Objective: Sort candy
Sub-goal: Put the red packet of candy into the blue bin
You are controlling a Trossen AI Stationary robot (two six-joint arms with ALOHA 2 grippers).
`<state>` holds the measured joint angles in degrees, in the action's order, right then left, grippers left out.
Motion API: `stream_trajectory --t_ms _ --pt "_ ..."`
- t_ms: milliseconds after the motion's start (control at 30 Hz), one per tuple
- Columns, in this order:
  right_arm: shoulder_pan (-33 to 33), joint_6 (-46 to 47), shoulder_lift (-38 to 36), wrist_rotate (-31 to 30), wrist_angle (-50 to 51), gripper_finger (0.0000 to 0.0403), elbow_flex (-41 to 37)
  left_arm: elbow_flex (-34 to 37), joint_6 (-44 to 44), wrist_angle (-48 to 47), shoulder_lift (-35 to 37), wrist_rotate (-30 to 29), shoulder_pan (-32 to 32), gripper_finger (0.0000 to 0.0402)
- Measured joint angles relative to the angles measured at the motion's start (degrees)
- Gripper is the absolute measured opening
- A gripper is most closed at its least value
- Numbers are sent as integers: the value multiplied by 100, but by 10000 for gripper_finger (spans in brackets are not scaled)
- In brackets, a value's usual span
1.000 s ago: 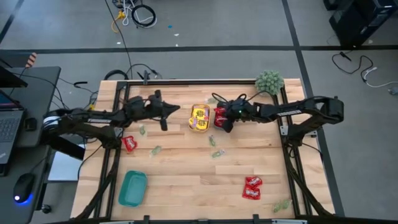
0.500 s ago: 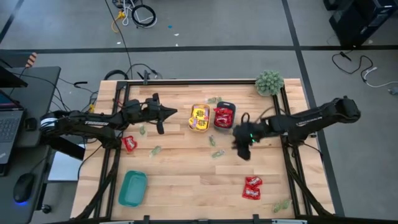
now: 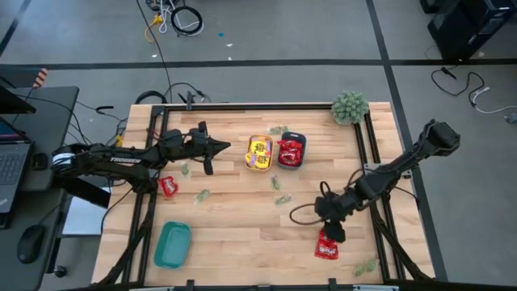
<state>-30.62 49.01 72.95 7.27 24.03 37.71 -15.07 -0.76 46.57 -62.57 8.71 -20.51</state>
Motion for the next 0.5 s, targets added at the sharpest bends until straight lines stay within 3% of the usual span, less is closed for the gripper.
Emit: stream_trajectory --t_ms 333,500 --pt "-283 194 999 305 -350 183 0 0 -209 11 0 -57 -4 1" --pt "-281 87 1375 737 -533 133 10 0 -207 -12 0 -74 -4 1"
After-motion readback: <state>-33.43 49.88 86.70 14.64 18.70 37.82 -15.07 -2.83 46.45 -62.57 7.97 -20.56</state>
